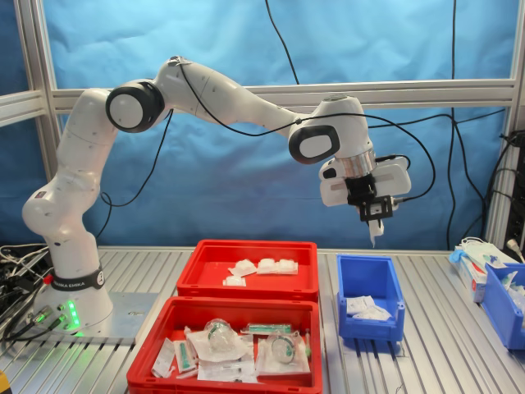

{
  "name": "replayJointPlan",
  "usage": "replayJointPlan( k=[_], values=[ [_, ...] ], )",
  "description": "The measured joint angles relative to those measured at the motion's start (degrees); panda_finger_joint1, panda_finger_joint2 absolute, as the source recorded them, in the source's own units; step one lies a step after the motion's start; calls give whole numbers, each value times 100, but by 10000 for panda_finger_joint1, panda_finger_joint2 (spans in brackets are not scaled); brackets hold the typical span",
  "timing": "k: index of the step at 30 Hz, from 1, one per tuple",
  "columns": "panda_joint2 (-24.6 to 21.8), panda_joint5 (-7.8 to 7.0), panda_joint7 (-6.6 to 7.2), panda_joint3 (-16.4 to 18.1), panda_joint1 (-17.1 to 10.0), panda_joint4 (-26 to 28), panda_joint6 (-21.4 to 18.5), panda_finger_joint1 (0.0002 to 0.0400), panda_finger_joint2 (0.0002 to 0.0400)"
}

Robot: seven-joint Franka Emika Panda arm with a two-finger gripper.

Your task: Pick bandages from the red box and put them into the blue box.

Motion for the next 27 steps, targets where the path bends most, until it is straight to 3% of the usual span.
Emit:
replayJointPlan(
  k=[3,4,9,10,13,14,17,18,22,23,27],
  values=[
    [0,0,-17,-3,0,0,0,68,68],
    [0,0,-20,-3,0,0,0,116,116],
    [0,0,-30,-5,0,0,0,116,116],
    [0,0,-32,-5,0,0,0,166,166],
    [0,0,-39,-6,0,0,0,166,166],
    [0,0,-40,-6,0,0,0,216,216],
    [0,0,-42,-6,0,0,0,216,216],
    [0,0,-43,-6,0,0,0,266,266],
    [0,0,-45,-6,0,0,0,266,266],
    [0,0,-45,-6,0,0,0,316,316],
    [0,0,-46,-6,0,0,0,316,316]
  ],
)
